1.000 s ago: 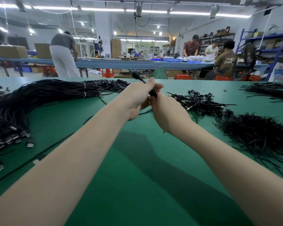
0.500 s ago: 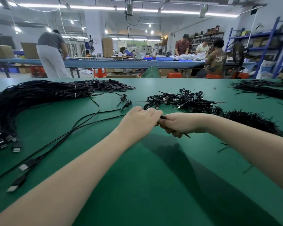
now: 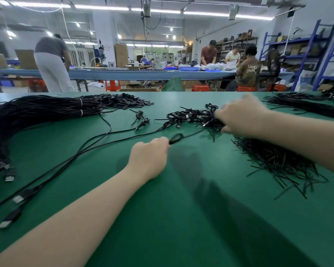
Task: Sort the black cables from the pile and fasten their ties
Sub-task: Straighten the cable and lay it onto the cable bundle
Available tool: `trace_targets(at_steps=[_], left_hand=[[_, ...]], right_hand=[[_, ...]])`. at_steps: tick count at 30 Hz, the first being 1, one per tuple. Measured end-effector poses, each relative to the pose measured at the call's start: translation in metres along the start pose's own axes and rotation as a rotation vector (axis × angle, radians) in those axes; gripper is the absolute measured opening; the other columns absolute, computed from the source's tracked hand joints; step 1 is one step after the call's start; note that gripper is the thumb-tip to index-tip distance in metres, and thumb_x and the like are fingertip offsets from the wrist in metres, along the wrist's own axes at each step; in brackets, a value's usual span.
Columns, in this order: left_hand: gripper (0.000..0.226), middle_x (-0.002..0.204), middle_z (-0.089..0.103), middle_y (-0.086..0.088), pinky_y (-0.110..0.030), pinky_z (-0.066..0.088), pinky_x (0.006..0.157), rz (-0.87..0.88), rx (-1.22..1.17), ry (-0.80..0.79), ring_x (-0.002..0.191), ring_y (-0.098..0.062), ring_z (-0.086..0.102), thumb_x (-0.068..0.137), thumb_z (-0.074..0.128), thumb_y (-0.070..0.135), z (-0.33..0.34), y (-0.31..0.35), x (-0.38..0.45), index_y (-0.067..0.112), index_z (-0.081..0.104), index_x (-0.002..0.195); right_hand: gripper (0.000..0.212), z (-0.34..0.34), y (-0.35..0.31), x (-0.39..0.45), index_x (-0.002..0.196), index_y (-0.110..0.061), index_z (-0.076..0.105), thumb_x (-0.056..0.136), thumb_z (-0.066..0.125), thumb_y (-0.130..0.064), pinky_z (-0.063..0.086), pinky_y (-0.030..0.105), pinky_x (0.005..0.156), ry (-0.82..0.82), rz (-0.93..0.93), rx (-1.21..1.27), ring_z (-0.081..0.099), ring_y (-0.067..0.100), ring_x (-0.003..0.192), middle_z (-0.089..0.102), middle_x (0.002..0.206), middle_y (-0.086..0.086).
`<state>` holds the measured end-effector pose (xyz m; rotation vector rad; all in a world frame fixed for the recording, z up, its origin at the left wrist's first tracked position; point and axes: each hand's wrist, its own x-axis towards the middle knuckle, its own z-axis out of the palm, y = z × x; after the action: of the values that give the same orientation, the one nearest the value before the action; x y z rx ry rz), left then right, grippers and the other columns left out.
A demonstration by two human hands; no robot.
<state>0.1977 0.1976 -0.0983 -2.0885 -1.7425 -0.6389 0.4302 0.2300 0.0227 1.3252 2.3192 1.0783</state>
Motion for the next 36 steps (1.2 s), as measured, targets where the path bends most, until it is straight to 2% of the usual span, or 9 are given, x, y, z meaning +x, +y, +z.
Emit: trace_targets(at_steps=[3,5,7,11,19,22,27,31,36], left_hand=[[0.026,0.087,0.065,-0.005,-0.042,0.049,0.075,-0.271,-0.525,-0.091,0.074,-0.028,0.062,0.102,0.032,0.031,0.002,-0.024,0.001,0.016,0.045,0.086],[0.028,0.08,0.065,0.004,-0.043,0.053,0.079,-0.337,-0.703,-0.064,0.066,-0.018,0.066,0.102,0.032,0.031,0.004,-0.025,0.005,0.017,0.045,0.083],[0.028,0.076,0.061,0.004,-0.045,0.053,0.079,-0.345,-0.758,-0.071,0.06,-0.016,0.065,0.102,0.032,0.031,0.006,-0.023,0.006,0.018,0.045,0.081],[0.028,0.078,0.058,-0.007,-0.051,0.051,0.08,-0.33,-0.711,-0.095,0.074,-0.032,0.058,0.102,0.031,0.033,0.006,-0.024,0.004,0.018,0.045,0.083],[0.034,0.077,0.05,-0.006,-0.05,0.048,0.076,-0.345,-0.779,-0.113,0.067,-0.022,0.043,0.101,0.031,0.032,0.002,-0.021,0.003,0.005,0.046,0.088],[0.031,0.069,0.047,0.0,-0.041,0.041,0.066,-0.377,-0.886,-0.112,0.062,-0.02,0.041,0.1,0.033,0.032,0.004,-0.021,0.005,0.01,0.044,0.08],[0.028,0.058,0.042,0.008,-0.029,0.035,0.056,-0.358,-1.008,-0.098,0.046,-0.008,0.036,0.1,0.036,0.031,0.003,-0.018,0.007,0.016,0.042,0.077],[0.031,0.069,0.045,0.0,-0.035,0.037,0.064,-0.241,-0.902,-0.147,0.062,-0.019,0.039,0.103,0.033,0.033,0.001,-0.013,0.005,0.014,0.042,0.079],[0.033,0.066,0.043,-0.001,-0.034,0.027,0.054,-0.139,-0.656,-0.206,0.061,-0.023,0.037,0.102,0.036,0.033,-0.004,-0.007,0.005,0.016,0.032,0.075]], right_hand=[[0.038,0.02,0.04,-0.011,0.075,-0.025,0.052,0.087,0.053,-0.061,0.042,0.033,0.078,-0.276,0.249,0.011,0.053,0.017,0.076,0.048,0.071,-0.012],[0.04,0.044,0.043,-0.02,0.084,-0.026,0.063,0.083,0.056,-0.065,0.046,0.029,0.072,-0.383,0.29,0.119,0.058,0.017,0.08,0.057,0.08,-0.011],[0.044,0.062,0.036,-0.031,0.097,-0.025,0.068,0.081,0.059,-0.065,0.046,0.026,0.063,-0.428,0.306,0.172,0.063,0.015,0.081,0.062,0.088,-0.01],[0.036,0.076,0.028,-0.039,0.094,-0.02,0.068,0.084,0.063,-0.054,0.048,0.027,0.056,-0.344,0.413,0.245,0.062,0.017,0.072,0.061,0.081,-0.007],[0.012,0.079,0.035,-0.037,0.087,-0.012,0.068,0.086,0.063,-0.023,0.051,0.03,0.059,-0.32,0.603,0.429,0.063,0.022,0.071,0.064,0.081,0.002],[0.02,0.073,0.028,-0.033,0.084,-0.009,0.064,0.091,0.055,-0.024,0.046,0.028,0.055,-0.152,0.589,0.419,0.062,0.024,0.068,0.064,0.08,0.006],[0.022,0.028,-0.023,-0.017,0.098,-0.019,0.062,0.098,0.045,-0.034,0.03,0.022,0.045,0.192,0.329,0.42,0.056,0.021,0.066,0.059,0.081,-0.002],[0.026,-0.005,-0.066,0.001,0.103,-0.018,0.064,0.098,0.044,-0.033,0.052,0.034,0.071,0.331,0.096,0.482,0.062,0.023,0.089,0.064,0.099,0.0],[0.028,-0.02,-0.09,0.016,0.105,-0.019,0.061,0.1,0.038,-0.034,0.044,0.033,0.08,0.496,-0.054,0.431,0.059,0.023,0.099,0.063,0.105,0.0]])
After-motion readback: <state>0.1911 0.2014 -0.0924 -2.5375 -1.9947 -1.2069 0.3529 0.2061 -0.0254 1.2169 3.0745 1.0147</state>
